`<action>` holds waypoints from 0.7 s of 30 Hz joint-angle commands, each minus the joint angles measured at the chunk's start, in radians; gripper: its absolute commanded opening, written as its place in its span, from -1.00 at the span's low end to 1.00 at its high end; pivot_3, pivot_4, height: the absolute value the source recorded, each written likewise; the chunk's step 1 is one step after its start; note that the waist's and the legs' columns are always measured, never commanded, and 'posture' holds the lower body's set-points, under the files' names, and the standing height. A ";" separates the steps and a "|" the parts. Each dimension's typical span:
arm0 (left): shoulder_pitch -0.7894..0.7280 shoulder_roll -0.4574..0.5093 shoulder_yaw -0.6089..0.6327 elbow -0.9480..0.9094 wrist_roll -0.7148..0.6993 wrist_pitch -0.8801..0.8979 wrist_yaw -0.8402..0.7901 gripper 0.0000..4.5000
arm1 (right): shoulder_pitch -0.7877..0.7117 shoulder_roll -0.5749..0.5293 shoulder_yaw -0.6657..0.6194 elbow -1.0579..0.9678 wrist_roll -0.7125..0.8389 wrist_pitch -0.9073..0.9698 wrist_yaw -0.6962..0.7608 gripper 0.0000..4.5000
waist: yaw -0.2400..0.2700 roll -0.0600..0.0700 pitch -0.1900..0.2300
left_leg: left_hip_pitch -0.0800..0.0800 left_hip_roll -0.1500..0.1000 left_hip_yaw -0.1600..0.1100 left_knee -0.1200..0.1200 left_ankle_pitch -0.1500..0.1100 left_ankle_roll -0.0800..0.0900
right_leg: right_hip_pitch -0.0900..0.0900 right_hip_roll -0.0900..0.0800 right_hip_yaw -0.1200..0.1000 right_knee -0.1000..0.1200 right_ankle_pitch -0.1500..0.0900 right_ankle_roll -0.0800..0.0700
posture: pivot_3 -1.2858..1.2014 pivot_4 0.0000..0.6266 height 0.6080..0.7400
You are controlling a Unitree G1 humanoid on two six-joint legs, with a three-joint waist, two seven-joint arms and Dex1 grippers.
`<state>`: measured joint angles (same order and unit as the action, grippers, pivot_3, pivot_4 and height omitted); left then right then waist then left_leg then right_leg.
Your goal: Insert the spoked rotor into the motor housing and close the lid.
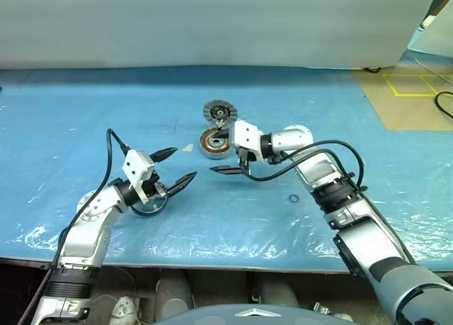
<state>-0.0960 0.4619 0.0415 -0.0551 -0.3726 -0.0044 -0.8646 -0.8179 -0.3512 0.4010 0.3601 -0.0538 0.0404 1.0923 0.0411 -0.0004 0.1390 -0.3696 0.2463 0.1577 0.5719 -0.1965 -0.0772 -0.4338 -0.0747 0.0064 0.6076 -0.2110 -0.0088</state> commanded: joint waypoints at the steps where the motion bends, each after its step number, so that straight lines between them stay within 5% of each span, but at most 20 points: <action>1: 0.000 0.006 0.024 -0.032 -0.011 -0.020 0.001 1.00 | -0.085 0.015 0.037 0.105 -0.081 -0.083 -0.030 1.00 | 0.000 0.000 0.000 | 0.000 0.000 0.000 0.000 0.000 0.000 | 0.000 0.000 0.000 0.000 0.000 0.000 | 0.03 -0.52 1.00; 16: 0.023 0.001 0.031 -0.032 -0.011 -0.040 0.018 1.00 | -0.200 0.070 0.076 0.450 -0.227 -0.304 -0.101 1.00 | 0.000 0.000 0.001 | -0.002 0.000 0.000 0.001 0.000 0.000 | -0.002 0.000 0.000 0.003 0.000 0.000 | 0.03 -0.52 1.00; 21: 0.016 -0.003 0.026 -0.022 -0.010 -0.042 0.014 1.00 | -0.210 0.077 0.069 0.490 -0.242 -0.324 -0.119 0.30 | 0.000 0.000 0.001 | -0.002 0.000 0.000 0.001 0.000 0.000 | -0.002 0.000 0.000 0.003 0.000 0.000 | 0.03 -0.52 1.00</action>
<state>-0.0725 0.4590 0.0503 -0.0549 -0.3723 -0.0265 -0.8494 -0.9969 -0.2772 0.4862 0.8558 -0.2935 -0.2611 0.9843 0.0410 -0.0008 0.1397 -0.3715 0.2468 0.1577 0.5734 -0.1965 -0.0770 -0.4361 -0.0747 0.0062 0.6106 -0.2111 -0.0092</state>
